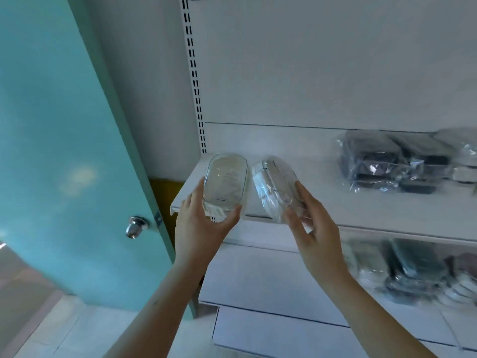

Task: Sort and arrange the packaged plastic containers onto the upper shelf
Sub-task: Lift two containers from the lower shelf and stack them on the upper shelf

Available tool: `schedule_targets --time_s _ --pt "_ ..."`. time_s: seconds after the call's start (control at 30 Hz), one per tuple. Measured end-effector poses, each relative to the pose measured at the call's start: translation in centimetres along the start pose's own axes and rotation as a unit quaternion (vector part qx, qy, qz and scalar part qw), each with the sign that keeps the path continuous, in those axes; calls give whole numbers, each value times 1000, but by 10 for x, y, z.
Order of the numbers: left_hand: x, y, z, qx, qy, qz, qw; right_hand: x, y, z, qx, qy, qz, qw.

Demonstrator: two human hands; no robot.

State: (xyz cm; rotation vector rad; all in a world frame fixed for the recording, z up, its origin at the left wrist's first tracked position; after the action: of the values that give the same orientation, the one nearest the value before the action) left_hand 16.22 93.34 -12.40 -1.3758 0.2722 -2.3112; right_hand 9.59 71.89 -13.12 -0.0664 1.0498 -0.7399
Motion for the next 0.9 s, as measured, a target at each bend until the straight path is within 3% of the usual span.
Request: schedule_targets --time_s 0.33,0.57,0.73,0.9 --pt "-62 48 155 -29 -68 99 992 39 68 162 -29 53 -82 995" --pt "-109 65 197 -119 -124 151 974 39 117 194 -45 54 -191 979" --pt "-121 64 209 -162 -148 120 968 33 132 188 -70 64 -332 939" --pt "-119 63 196 -137 -128 111 976 37 149 175 -129 112 -413 894"
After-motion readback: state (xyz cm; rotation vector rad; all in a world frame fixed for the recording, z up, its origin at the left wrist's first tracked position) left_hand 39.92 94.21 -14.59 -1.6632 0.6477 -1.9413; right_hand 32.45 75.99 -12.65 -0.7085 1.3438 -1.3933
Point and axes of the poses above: each hand's wrist, its own z-axis towards the middle knuckle, its own y-axis out of the palm, x = y × z, the point moved 2 cm from there along z, towards the middle knuckle, and after that the axes turned 10 degrees about -z, right-handed, at the moved point
